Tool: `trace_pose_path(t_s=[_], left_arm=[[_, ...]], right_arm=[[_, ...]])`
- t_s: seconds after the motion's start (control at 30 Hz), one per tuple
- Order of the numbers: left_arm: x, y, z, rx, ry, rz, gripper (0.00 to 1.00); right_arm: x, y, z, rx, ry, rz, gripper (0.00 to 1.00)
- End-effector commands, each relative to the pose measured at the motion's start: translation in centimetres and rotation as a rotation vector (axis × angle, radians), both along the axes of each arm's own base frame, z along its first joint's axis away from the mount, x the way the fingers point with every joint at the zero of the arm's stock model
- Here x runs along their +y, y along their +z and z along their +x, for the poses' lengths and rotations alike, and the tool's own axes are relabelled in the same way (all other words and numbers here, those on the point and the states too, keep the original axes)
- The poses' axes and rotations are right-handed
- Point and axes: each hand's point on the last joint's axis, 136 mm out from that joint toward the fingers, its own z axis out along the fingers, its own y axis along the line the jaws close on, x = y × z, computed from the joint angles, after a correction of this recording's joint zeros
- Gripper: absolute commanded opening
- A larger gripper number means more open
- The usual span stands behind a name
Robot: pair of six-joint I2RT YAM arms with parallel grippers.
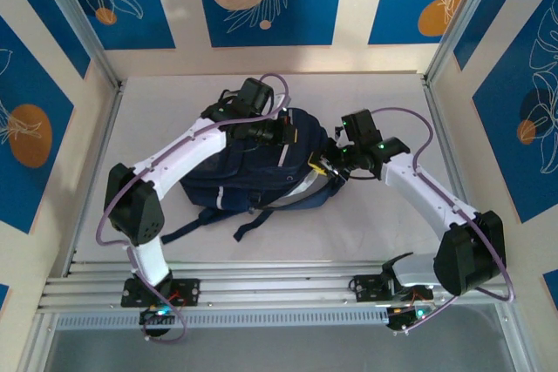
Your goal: Pack the student bag
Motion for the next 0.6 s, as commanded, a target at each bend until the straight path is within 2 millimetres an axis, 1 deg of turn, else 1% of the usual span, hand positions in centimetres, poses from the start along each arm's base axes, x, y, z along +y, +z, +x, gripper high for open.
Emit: trace_pose_path(t_s=[0.0,0.1,0.23,0.3,0.43,0.5,0.57], left_arm=[[-1.3,3.0,-0.3,-0.061,-0.042,-0.065,0.0],[-0.4,3.7,0.5,-0.077,-0.015,-0.053,0.0],[1.8,4.9,2.2,-0.087,0.059,-0.062,0.0],[3.0,5.7,3.0,-0.089,0.095,-0.081,0.0],[5.2,7.8,3.9,-0.113,0.151,-0.118,0.0],[6.1,8.2,4.2,-0.122,0.17,-0.116,0.0],[6.7,8.1,4.5,-0.113,0.182,-0.113,0.0]], right_arm=[[-0.6,-0.2,-0.5,-0.019,-0.009,-0.03,0.0],[-1.3,0.5,-0.9,-0.066,-0.017,-0.038,0.0],[-2.5,1.7,-1.6,-0.198,-0.046,-0.027,0.0],[-3.2,1.6,-2.1,-0.255,-0.069,-0.024,0.0],[-4.4,-0.1,-2.9,-0.316,-0.125,-0.017,0.0],[-4.2,-0.1,-3.2,-0.357,-0.122,0.022,0.0],[-3.5,0.6,-3.5,-0.405,-0.096,0.075,0.0]])
